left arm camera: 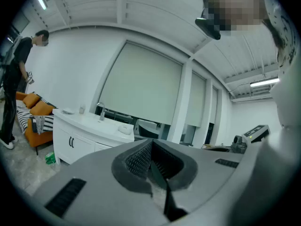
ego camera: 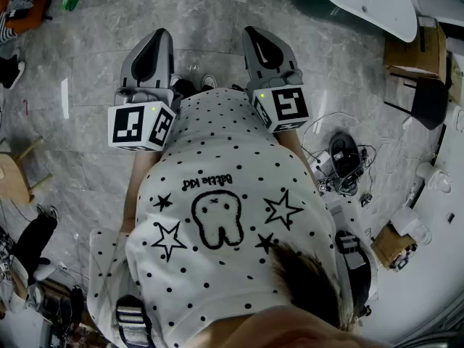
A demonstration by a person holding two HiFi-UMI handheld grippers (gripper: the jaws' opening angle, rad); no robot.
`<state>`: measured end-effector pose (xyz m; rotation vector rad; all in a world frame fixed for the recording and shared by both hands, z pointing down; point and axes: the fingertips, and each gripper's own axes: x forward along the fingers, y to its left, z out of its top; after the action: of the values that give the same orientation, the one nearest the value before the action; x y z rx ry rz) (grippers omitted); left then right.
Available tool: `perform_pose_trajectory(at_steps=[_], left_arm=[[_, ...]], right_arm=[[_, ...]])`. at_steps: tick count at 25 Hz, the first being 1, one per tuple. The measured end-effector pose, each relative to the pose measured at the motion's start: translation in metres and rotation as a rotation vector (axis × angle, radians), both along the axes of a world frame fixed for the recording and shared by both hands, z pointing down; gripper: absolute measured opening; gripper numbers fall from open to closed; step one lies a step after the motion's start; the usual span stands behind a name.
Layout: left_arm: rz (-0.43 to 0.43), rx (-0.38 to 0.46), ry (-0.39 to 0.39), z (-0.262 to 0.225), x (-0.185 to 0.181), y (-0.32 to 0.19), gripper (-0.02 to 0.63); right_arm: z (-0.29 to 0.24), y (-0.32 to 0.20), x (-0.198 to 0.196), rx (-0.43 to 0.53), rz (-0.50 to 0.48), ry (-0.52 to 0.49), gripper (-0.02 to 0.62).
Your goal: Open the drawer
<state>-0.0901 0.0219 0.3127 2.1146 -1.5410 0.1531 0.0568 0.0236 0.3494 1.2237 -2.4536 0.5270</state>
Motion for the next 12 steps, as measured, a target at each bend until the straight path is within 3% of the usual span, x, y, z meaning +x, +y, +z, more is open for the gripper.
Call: perform_pose_trajectory(at_steps=[12], left_arm=[[-0.024,-0.019,0.001,0.0026,-0.0063,0.0013,0.003]], right_arm=[[-0.0017,-0.0010,-0.0064,0.003,-0.018,-0.011,0.014]])
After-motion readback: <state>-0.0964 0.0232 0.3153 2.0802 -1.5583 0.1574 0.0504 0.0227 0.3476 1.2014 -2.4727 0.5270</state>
